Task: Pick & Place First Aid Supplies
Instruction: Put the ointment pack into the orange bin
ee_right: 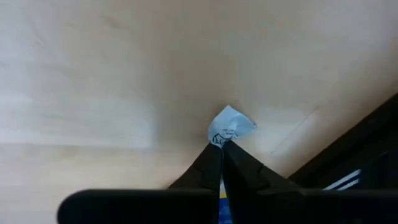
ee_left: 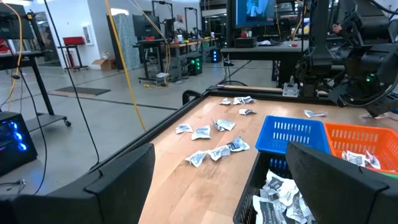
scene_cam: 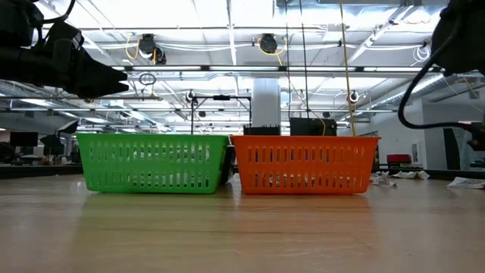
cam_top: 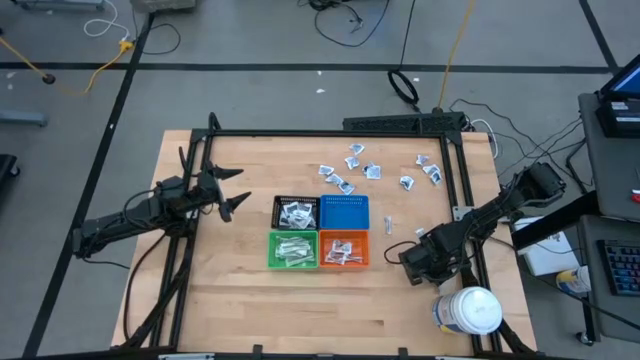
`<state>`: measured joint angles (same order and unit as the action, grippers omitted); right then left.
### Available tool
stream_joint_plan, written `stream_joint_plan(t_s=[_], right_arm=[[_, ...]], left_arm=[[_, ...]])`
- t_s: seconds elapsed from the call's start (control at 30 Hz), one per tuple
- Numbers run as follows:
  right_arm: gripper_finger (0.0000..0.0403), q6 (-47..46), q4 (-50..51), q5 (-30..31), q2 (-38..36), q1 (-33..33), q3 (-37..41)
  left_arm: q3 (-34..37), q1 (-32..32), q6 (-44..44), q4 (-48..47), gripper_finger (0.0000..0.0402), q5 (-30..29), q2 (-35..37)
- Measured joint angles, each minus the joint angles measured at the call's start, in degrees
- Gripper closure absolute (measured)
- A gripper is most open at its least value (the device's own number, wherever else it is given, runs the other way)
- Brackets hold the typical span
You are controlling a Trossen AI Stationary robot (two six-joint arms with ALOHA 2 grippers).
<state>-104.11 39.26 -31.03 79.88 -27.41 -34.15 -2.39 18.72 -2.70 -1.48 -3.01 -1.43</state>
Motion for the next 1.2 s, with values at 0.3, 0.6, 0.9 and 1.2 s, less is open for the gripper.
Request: stream_joint_plan(t_s=[0.3,0.6,0.9,1.2], right_arm=[[0.0402,10.89,13.87,7.43,-0.02,2.62,-8.57],[0.0402,28.40,24.44,14.73,-0.06,5.53,-15.14],[0.0403,51.30,30.37,20.82,-0.08,8.47,-20.88],[0.0403,68.95,32.16,25.34,8.99,13.75,-31.34]], left_arm=[[0.00,0.00,-0.02,0.00,0.0036,0.00,0.00],[0.00,-0.01,0.00,0.00,0.0036,-0.02,-0.01],[0.00,0.00,-0.02,0.00,0.0036,0.00,-0.01],[0.00,-0.01,-0.01,0.02,0.0036,0.00,-0.01]])
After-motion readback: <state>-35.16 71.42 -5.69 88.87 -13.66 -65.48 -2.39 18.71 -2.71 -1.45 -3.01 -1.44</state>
